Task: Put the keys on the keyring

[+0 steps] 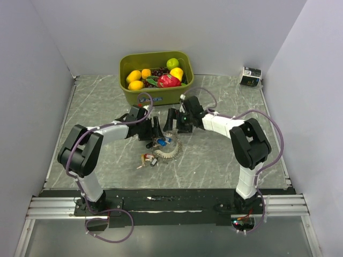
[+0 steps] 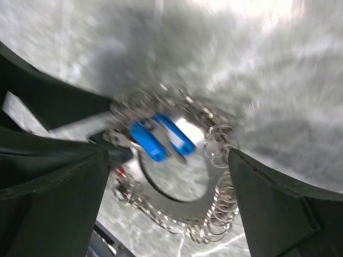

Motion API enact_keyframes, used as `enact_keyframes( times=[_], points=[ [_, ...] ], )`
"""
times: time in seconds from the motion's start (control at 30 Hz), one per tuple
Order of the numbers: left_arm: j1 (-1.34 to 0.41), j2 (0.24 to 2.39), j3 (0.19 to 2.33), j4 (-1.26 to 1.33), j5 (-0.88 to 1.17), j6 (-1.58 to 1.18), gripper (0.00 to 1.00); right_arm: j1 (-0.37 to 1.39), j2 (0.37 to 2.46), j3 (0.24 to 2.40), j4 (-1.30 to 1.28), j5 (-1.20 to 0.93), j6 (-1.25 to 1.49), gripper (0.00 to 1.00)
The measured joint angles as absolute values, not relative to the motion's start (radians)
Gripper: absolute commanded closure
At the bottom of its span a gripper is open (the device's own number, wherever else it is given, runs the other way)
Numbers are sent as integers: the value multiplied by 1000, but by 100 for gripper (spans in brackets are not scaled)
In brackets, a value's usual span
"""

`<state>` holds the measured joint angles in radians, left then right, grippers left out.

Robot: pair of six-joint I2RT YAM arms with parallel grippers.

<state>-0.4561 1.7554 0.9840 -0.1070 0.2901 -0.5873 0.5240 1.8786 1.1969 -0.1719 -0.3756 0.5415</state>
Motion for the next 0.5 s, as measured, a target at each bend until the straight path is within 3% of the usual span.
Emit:
enact_keyframes(
  times=[0.17,0.33,0.5],
  points=[
    [-455,1745,980,-117,290,-588,23,524,1825,1231,-199,-320,508,0],
    [-448,1745,980,-128,266,-587,22,524,1694,1127,-241,-288,481,1],
    [-442,1744,1020,-218,178,-582,25,524,1618,951,-238,-298,478,10]
  ],
)
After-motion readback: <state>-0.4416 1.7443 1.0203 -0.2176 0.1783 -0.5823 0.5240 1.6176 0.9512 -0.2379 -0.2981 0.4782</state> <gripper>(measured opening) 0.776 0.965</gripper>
